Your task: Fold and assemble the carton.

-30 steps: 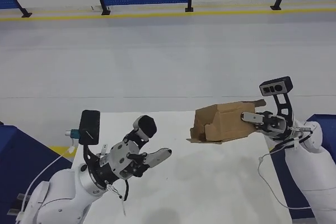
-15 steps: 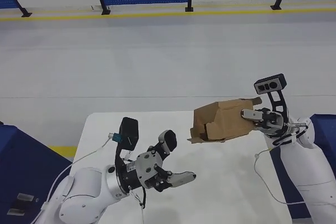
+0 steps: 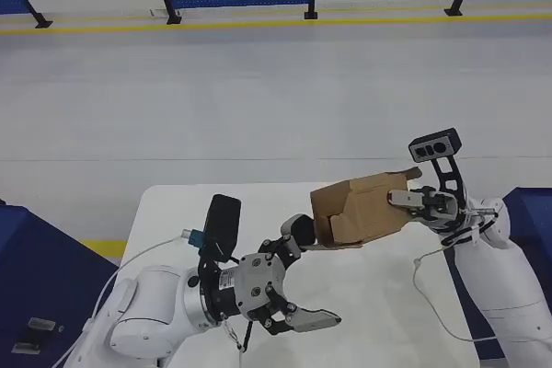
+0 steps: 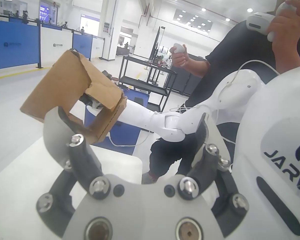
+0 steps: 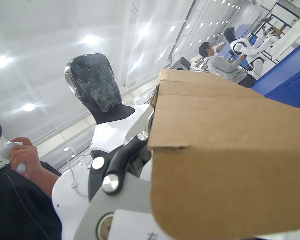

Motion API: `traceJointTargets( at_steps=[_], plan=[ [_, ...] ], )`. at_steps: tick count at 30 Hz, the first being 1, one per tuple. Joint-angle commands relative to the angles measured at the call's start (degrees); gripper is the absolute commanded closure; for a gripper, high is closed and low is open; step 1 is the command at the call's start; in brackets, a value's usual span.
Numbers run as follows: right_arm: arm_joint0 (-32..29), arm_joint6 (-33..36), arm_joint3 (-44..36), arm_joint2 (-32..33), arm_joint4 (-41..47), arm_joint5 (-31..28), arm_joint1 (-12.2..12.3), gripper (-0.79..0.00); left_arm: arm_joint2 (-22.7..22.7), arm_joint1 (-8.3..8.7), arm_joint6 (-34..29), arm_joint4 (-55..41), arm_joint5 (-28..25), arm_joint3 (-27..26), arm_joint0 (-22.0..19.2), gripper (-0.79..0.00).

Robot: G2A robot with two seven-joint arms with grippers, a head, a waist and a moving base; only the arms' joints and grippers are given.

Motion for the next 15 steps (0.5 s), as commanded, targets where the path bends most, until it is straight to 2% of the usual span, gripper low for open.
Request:
traceJointTargets(
  at_steps=[1, 15],
  plan=[
    [-0.19, 0.08, -0.09, 0.03, -0.16, 0.12, -0.1, 0.0, 0.09, -0.03, -0.03, -0.41, -0.34, 0.1, -0.12, -0.785],
    [-1.06, 0.64, -1.63, -0.18, -0.9, 0.6, -0.86, 0.0, 2.43, -0.56, -2.88, -6.66, 1.35, 3.27, -3.43, -0.785]
  ],
)
